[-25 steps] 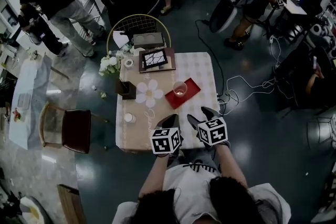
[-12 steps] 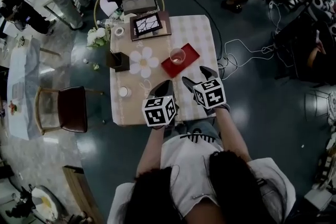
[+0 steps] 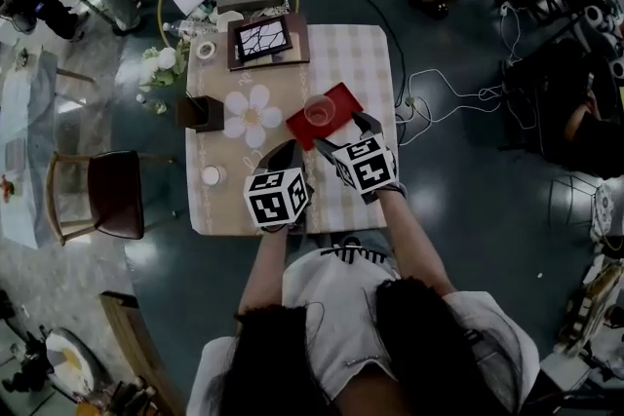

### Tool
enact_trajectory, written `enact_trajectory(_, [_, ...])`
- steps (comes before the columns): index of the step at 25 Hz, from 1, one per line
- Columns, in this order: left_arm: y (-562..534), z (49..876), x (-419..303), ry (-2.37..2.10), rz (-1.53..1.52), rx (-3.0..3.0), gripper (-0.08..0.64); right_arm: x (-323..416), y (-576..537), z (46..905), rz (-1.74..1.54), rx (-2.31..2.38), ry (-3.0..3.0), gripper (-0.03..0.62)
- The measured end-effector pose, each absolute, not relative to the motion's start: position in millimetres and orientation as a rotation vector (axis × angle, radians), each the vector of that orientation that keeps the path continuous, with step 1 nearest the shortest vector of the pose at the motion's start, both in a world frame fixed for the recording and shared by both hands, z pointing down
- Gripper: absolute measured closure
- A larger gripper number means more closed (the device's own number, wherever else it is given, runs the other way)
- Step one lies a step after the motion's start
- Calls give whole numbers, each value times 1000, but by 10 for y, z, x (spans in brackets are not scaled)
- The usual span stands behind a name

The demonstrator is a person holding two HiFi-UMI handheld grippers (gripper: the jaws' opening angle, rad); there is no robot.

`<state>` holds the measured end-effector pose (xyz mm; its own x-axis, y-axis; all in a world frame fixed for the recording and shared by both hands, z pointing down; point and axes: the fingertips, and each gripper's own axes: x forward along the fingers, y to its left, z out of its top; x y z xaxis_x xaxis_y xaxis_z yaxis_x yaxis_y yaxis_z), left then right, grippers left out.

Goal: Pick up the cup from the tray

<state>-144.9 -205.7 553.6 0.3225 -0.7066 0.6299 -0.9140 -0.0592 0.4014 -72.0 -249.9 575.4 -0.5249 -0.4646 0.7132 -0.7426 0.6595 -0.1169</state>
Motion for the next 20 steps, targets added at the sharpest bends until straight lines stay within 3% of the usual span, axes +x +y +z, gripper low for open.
enact_trajectory(20, [-2590,5995,-1705,-1481,371,1681,557,-1170,-2981,6612,456,640,-2040,170])
